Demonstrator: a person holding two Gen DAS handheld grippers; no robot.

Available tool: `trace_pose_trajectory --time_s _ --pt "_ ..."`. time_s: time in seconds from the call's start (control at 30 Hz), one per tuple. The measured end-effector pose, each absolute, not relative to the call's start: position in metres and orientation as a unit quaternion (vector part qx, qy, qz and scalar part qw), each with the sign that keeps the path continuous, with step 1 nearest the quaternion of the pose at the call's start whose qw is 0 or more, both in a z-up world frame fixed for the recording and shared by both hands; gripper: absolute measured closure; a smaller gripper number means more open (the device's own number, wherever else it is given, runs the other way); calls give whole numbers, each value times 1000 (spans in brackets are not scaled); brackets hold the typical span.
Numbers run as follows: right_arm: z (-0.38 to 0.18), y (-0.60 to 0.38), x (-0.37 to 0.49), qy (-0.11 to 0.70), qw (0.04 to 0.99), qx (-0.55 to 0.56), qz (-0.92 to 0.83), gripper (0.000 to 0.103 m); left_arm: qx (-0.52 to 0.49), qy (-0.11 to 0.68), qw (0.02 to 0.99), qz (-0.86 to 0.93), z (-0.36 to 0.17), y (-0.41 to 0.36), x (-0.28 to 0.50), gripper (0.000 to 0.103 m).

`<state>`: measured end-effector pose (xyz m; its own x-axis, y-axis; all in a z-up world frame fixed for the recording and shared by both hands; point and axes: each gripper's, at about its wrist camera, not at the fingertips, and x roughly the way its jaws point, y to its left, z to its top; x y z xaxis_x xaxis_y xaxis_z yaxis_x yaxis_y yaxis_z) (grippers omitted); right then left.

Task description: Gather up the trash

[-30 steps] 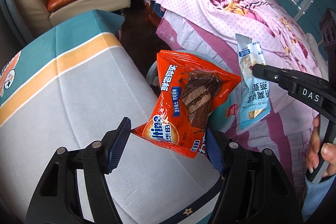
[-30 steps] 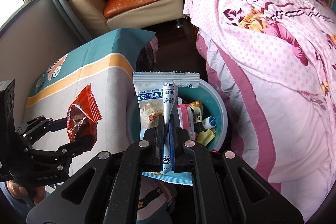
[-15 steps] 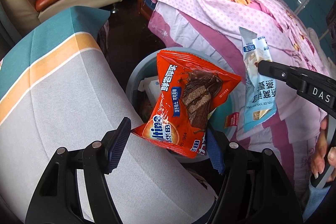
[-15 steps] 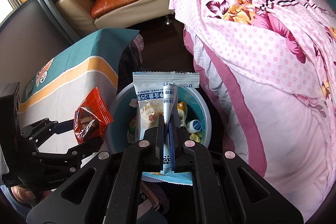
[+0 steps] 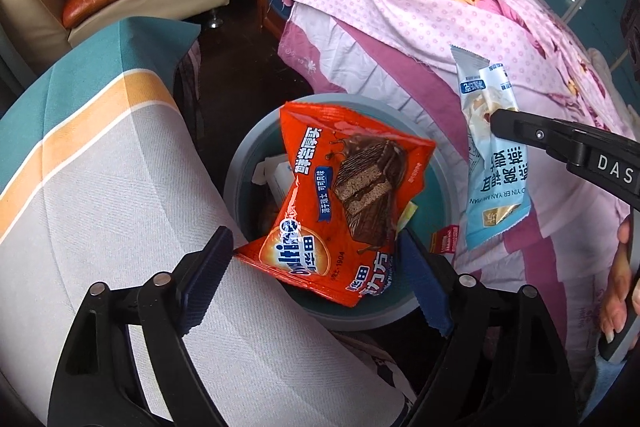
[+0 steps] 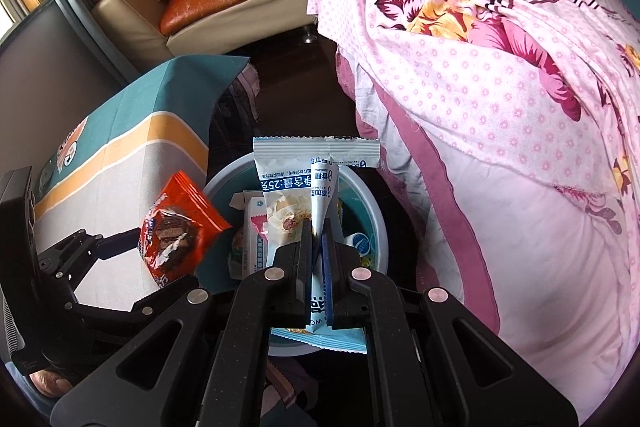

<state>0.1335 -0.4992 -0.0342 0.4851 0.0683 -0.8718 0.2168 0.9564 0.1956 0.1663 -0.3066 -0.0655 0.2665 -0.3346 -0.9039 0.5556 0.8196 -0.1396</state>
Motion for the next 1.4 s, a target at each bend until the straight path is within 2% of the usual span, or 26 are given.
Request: trace_pose_trajectory --time_s 0.03,0.4,0.9,1.13,1.2,1.27,1.4 --pt "-35 -498 134 506 850 141 -43 99 101 533 792 -280 -64 -306 166 12" --pt "-37 -485 140 511 848 135 -34 99 53 539 803 -249 -54 -270 167 11" --pt "-48 -460 153 534 837 118 -19 98 59 517 827 -211 -42 -238 161 11" --pt "-55 -451 156 546 830 115 -13 94 49 519 829 -203 -42 -228 161 10" --pt "-55 -450 155 549 828 115 -13 87 49 518 831 -200 -41 -225 160 10" --pt "-53 -448 153 548 829 109 -15 61 47 519 830 -201 -40 -223 159 10" --pt "-44 -443 146 544 833 97 -14 37 49 520 830 -195 -38 -219 156 10"
